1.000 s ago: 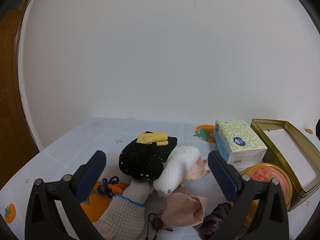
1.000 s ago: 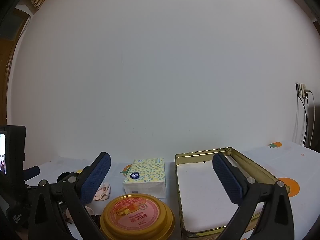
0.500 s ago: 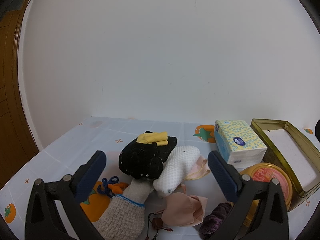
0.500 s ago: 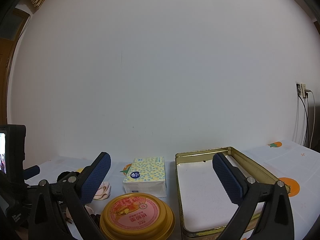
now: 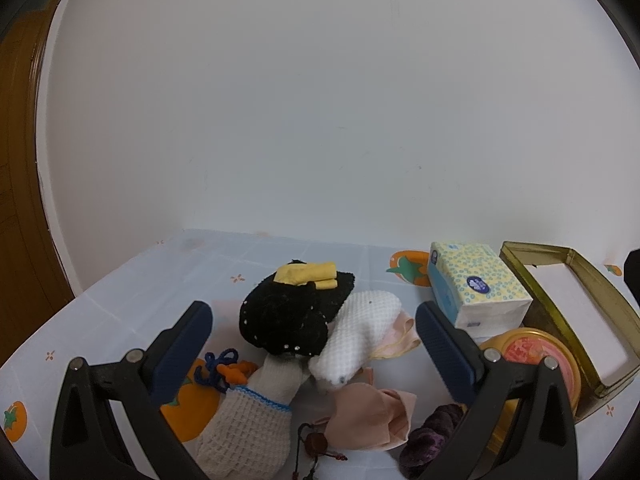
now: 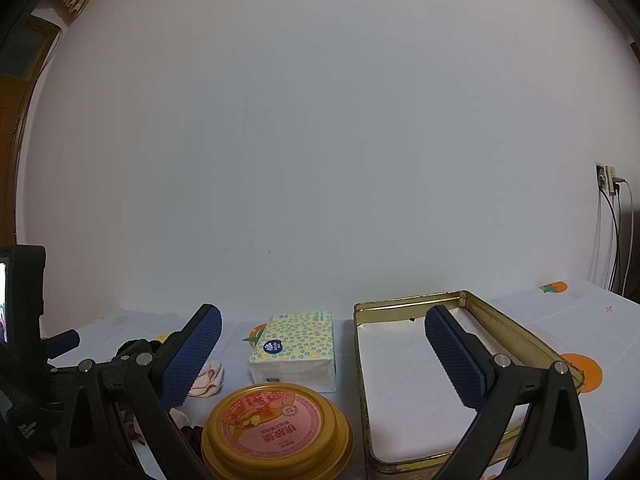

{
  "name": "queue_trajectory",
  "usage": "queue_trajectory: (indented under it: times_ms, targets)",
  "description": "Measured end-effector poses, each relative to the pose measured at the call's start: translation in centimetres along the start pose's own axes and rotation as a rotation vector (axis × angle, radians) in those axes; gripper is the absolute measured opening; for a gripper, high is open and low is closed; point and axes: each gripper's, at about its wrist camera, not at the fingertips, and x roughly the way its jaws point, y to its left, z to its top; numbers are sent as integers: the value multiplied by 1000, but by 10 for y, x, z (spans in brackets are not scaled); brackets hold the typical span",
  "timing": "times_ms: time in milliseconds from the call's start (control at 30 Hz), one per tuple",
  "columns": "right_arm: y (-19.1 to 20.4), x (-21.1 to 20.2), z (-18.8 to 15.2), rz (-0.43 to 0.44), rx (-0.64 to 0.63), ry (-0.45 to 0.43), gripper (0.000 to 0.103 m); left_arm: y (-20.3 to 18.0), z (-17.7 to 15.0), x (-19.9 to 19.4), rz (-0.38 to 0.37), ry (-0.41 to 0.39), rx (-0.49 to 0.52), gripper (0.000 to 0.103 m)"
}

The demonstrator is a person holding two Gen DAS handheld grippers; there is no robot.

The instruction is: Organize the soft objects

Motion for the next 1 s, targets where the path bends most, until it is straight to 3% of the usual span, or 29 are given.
queue_trajectory:
  times_ms: [600, 667, 800, 933, 1000]
  targets:
    - [3, 3, 0, 11, -30, 28, 103, -6, -2, 4, -2, -1, 20, 103]
    - [3, 2, 0, 21, -28, 28, 103, -9, 0, -1, 95, -67, 141, 103]
    - [5, 6, 0, 54, -26, 45, 103, 0, -2, -4, 206, -128, 251, 103]
    - [7, 9, -1, 89, -30, 77, 103, 23, -2, 1, 206, -75, 184, 103]
    - [12, 13, -3, 129, -39, 101, 103, 42, 2, 5, 210, -41, 82, 103]
